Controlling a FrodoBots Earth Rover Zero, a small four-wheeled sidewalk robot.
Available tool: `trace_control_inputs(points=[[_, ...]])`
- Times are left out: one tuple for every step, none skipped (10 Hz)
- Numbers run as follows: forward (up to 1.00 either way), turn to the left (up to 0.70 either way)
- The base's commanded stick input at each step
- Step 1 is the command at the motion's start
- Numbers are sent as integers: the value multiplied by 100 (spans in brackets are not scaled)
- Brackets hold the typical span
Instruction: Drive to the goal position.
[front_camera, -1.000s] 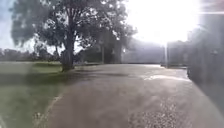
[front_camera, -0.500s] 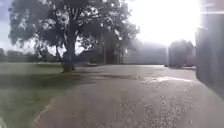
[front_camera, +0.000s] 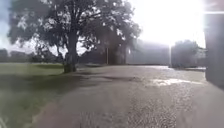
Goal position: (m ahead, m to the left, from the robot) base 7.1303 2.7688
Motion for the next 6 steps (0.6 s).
trace_control_inputs(points=[[70, 2], [70, 2], [70, 2], [70, 2], [70, 3], [70, 3]])
